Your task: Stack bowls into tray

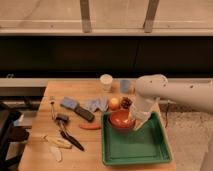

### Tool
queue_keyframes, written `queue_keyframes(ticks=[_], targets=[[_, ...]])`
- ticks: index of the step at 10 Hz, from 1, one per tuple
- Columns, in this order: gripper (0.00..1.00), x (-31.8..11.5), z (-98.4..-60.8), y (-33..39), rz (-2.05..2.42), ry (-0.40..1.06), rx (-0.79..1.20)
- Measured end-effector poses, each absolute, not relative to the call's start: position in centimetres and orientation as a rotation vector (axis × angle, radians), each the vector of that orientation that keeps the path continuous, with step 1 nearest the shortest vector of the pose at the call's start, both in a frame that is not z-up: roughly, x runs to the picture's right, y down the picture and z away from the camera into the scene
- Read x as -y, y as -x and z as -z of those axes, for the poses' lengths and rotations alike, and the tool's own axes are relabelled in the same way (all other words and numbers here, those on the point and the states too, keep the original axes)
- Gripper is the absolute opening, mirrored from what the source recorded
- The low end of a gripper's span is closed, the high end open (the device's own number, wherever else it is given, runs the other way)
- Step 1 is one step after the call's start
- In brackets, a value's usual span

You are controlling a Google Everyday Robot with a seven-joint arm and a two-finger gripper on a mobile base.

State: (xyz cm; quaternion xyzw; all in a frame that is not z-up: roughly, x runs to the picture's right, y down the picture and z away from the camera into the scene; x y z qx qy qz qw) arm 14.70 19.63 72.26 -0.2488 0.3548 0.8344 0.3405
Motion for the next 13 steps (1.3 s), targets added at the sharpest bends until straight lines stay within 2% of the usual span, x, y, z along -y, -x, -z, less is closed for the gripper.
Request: queue_keyframes(ticks=[3, 4, 6, 7, 9, 10, 13], targets=[[0.44, -23.3, -73.6, -12.0, -2.108, 0.749, -0.977], [0.48, -23.8, -73.8, -11.7, -2.093, 0.766, -0.991], [0.49, -24.5, -73.9, -11.4, -2.068, 0.784, -1.014], [0.54, -24.4, -73.9, -11.4, -2.065, 0.781, -1.017], [0.73, -23.6, -73.8, -11.6, -2.062, 0.763, -1.004], [0.79, -23.1, -73.7, -11.7, -2.062, 0.752, -0.998], [0.8, -21.5, -73.2, -12.7, -2.082, 0.703, -0.974]])
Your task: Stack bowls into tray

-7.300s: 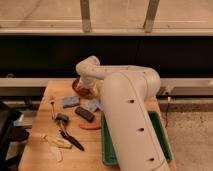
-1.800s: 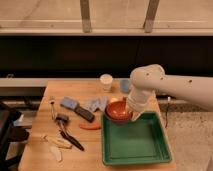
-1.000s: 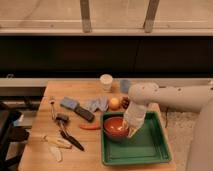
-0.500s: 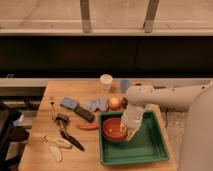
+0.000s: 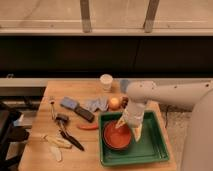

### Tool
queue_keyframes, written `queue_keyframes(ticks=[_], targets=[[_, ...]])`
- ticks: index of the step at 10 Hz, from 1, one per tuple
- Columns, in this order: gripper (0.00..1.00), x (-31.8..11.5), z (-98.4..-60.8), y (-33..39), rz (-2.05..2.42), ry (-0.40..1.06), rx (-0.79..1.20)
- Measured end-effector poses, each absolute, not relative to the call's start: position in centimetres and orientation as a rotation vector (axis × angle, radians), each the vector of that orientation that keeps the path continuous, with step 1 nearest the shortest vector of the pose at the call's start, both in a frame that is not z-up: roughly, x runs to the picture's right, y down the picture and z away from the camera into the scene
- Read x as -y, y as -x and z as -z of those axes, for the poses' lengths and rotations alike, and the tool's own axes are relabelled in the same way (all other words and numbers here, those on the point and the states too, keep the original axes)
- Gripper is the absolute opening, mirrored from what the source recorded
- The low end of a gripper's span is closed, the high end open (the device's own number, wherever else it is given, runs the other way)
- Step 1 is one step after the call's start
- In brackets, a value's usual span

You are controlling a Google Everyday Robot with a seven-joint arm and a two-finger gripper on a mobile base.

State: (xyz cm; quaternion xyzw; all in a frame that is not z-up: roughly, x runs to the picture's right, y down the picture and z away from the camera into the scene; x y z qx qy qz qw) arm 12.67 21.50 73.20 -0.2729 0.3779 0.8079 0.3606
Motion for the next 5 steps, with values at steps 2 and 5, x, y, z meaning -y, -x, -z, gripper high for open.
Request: queue_keyframes(ticks=[2, 5], targets=[[0.8, -19.1, -72.6, -13.6, -2.101, 0.627, -0.937], [0.8, -15.0, -72.4, -14.9, -2.144, 0.551, -0.859]])
